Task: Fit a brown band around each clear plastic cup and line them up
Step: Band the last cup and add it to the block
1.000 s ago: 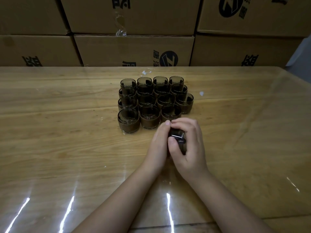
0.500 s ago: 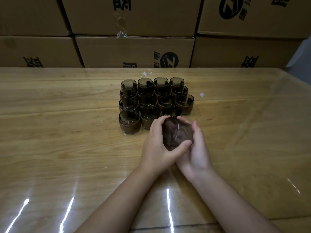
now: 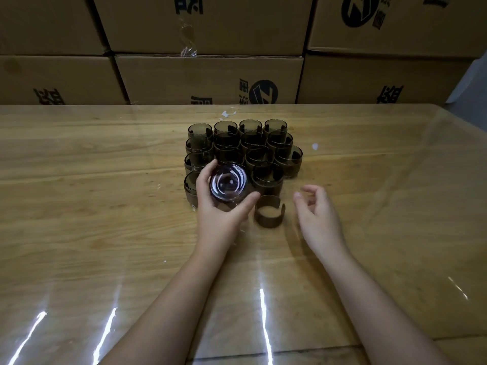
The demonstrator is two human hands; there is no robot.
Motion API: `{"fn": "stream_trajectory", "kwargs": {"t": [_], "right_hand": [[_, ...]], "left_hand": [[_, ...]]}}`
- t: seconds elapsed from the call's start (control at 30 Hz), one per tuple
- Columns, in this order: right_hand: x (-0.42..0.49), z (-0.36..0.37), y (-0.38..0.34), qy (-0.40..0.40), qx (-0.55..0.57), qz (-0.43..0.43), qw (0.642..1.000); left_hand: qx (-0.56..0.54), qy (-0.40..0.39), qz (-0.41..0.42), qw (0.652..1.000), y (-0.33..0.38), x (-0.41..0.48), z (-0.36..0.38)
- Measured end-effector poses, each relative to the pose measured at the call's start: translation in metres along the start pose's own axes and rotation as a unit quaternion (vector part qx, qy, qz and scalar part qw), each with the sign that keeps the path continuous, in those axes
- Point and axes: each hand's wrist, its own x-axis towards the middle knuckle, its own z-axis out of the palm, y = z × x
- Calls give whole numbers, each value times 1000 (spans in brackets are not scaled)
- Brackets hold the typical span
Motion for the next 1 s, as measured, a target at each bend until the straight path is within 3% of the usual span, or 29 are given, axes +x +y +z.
{"fn": "stream_trajectory", "kwargs": {"t": [0.2,0.4,0.53,0.67,0.77,0.83,0.9,1.0], "right_hand": [[-3,10,3,-55,-150,-14,987],[-5,6,-3,-118,-131,4,984],[-5,4,-2,-104,-104,-2,989],[-4,2,-1,-79,-95,-21,992],[0,-2,0,-4,-43,-27,999],[2,-5,-4,28,74,-7,997],[0,-7,-12,9,224,22,974],[-5,-8,-17,-43,276,-42,959]], "left_hand": [[51,-48,-5,998,-3,-2,3],[78,-137,-28,987,-1,-6,5],[3,-114,-51,992,-2,-6,4],[26,-103,-41,994,1,-8,6],[18,-108,-59,992,1,-9,7],[-5,-138,-69,988,0,-9,6],[-1,-175,-73,982,-4,-9,5],[6,-225,-86,970,-6,-10,7]]}}
